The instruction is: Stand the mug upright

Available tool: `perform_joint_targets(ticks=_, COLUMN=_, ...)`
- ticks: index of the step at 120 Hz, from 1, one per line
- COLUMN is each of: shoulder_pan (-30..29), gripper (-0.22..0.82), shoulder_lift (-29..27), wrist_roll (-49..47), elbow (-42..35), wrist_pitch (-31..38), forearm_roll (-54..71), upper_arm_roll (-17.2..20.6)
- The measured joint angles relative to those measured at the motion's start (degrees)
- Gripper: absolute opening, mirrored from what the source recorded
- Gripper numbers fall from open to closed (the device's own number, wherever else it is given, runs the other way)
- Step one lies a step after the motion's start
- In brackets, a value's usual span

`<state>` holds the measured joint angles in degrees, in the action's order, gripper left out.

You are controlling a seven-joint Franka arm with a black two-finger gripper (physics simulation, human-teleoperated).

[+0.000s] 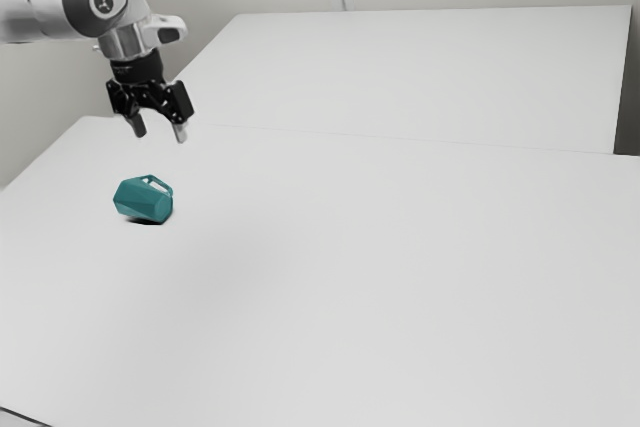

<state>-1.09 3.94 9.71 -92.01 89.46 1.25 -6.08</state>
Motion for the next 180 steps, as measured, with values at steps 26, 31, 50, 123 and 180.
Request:
perform_joint_targets(ticks=26, shoulder_pan=0.5, gripper=0.60, shoulder_lift=-5.0, wrist_roll=2.3, elbow=-7.8, wrist_pitch=10.3, forearm_roll=-0.5, upper_arm_roll=-2.1)
perform_joint_targets(ticks=31, shoulder_pan=0.1, gripper=0.60, shoulder_lift=-7.6, wrist_roll=2.4, elbow=-11.4, wrist_pitch=12.9, forearm_roll=-1.5, upper_arm_roll=-2.2)
perform_joint_targets(ticks=50, shoulder_pan=-15.0, gripper=0.60, shoulder_lift=-16.6, wrist_roll=2.6, elbow=-26.4, wrist_pitch=23.5, forearm_roll=-11.1, upper_arm_roll=-2.3)
perform_joint_targets(ticks=123, shoulder_pan=-61.6, gripper=0.60, shoulder_lift=16.4, wrist_roll=26.4, elbow=-10.5, wrist_pitch=17.2, forearm_roll=-51.5, upper_arm_roll=14.9)
perform_joint_targets(ticks=180, shoulder_pan=-62.9, gripper=0.60, shoulder_lift=34.6, wrist_roll=51.5, elbow=9.0, wrist_pitch=14.0, forearm_roll=-39.3, upper_arm_roll=27.4)
